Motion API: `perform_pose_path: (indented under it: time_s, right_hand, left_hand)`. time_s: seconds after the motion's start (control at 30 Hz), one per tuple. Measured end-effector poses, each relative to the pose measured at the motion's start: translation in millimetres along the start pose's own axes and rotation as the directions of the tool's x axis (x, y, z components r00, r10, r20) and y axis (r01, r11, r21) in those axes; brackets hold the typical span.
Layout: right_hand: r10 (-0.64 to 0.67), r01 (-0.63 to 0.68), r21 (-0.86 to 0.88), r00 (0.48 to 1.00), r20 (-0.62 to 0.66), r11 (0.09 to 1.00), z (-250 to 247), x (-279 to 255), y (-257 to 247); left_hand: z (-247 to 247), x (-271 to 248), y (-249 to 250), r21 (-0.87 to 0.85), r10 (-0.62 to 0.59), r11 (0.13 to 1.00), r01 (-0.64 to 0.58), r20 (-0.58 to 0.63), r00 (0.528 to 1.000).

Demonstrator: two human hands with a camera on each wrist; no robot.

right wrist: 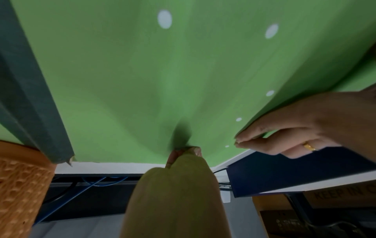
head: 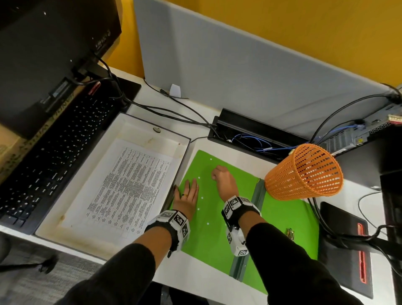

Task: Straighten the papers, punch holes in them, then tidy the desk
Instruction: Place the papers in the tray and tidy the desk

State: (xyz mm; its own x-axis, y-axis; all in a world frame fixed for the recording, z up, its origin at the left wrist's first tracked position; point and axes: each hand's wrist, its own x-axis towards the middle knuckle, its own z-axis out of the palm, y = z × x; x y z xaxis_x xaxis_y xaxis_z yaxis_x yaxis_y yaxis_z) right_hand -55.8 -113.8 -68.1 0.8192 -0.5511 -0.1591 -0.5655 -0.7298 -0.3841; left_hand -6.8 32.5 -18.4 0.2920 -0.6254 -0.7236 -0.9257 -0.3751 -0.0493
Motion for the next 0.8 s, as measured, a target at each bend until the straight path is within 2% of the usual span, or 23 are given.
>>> perform_pose_path:
  time_s: [0.2,0.3,0.6,0.8]
  right_hand:
    - [-0.021,0.021,-0.07,1.0,-0.006,0.997,0.8,-3.3,-5.6]
    - [-0.032,0.036,-0.104,0.999,0.035,0.994,-0.7,-0.2,-5.3]
    - [0.054,-0.048,-0.109,0.997,0.055,0.993,-19.6,-5.5,-5.4]
    - [0.067,-0.064,0.029,0.992,-0.106,0.998,-81.3,-10.0,-8.6]
  left_hand:
    - [1.6,0.5,0.1,0.004,-0.002,1.0,0.002,-0.004,1.0]
    - [1.4,-0.2,-0.3,0.006,0.003,1.0,-0.003,-0.002,1.0]
    - [1.9,2.1,2.4,0.061,-0.015,0.998,0.014,0.008,1.0]
    - [0.3,-1.5,6.9,0.125,-0.027,0.992,0.033,-0.043,0.999]
